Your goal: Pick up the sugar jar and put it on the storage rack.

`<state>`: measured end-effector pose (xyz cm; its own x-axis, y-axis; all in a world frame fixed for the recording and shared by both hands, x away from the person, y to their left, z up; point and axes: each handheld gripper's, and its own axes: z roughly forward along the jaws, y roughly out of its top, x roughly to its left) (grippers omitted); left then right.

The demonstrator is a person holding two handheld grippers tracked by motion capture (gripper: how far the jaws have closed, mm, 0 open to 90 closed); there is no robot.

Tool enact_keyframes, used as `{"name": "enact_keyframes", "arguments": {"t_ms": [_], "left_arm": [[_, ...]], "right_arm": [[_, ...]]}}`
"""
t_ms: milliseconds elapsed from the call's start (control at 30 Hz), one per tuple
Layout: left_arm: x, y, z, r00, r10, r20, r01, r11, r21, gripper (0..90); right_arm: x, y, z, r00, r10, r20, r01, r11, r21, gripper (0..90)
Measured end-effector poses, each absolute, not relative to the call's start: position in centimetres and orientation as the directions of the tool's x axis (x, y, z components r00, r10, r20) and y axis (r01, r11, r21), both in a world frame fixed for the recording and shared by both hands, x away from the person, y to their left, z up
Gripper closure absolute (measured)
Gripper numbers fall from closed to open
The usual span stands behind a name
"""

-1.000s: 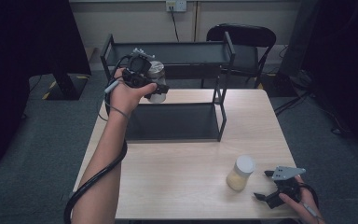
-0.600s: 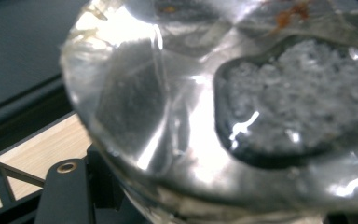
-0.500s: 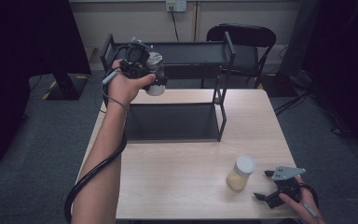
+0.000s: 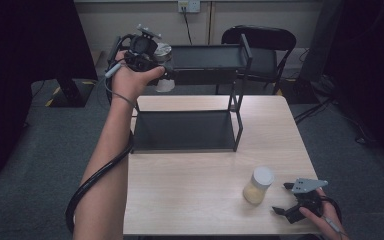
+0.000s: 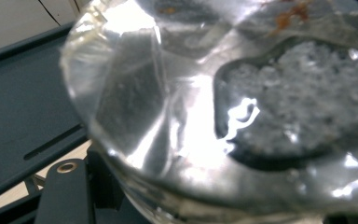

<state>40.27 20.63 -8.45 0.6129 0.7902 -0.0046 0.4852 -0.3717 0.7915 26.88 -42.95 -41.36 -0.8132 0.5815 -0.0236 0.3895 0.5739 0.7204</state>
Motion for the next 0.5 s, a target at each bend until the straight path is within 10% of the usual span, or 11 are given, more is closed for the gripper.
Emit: {"name": "enact_keyframes", "arguments": {"t_ms": [500], "left_arm": [[41.7,20.6,-7.1,0.606,0.796,-0.003,0.493,-0.372,0.786,31.0]], "right_arm": [[26.9,-42.9,-41.4,-0.813,0.582,-0.023,0.390,0.574,0.720,0.0]]}}
